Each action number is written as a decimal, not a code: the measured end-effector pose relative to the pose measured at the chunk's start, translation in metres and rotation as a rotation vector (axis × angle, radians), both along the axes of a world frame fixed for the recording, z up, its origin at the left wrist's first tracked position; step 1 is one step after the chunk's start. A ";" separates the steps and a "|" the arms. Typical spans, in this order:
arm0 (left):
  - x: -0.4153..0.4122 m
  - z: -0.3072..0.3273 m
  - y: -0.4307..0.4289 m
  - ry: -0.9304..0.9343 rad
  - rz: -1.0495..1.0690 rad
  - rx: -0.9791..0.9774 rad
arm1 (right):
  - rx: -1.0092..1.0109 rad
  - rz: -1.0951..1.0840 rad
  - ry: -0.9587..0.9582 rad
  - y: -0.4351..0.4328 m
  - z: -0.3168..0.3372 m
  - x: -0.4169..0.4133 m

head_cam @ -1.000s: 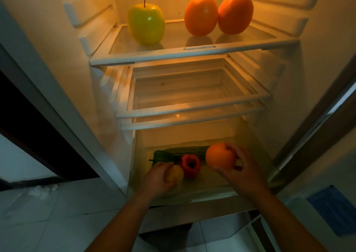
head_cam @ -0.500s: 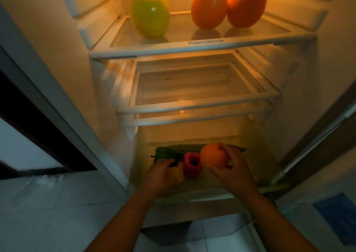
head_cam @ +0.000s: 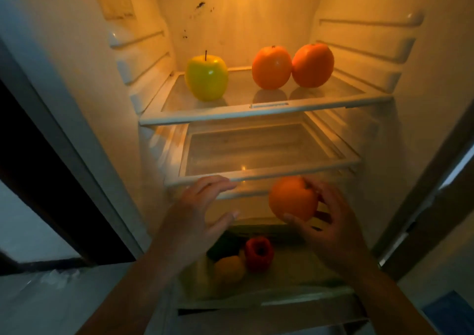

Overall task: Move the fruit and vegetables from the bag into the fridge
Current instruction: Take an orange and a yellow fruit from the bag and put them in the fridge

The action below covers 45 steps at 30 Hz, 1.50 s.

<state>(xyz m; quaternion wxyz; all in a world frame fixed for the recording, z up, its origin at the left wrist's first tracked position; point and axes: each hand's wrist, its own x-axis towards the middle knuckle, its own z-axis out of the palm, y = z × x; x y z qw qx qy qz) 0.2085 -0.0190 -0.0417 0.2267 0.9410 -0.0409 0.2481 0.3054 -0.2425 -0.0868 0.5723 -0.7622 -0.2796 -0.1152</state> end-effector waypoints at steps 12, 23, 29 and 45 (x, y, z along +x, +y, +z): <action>0.076 0.110 0.022 -0.481 0.140 0.014 | 0.063 -0.035 -0.185 0.027 0.118 0.029; 0.128 0.112 0.062 -0.178 0.307 -0.145 | -0.066 -0.065 -0.274 0.084 0.176 0.077; 0.132 0.109 0.067 -0.206 0.311 -0.180 | -0.208 -0.098 -0.411 0.104 0.175 0.084; 0.135 0.105 0.076 -0.208 0.288 -0.209 | -0.370 -0.124 -0.454 0.114 0.161 0.093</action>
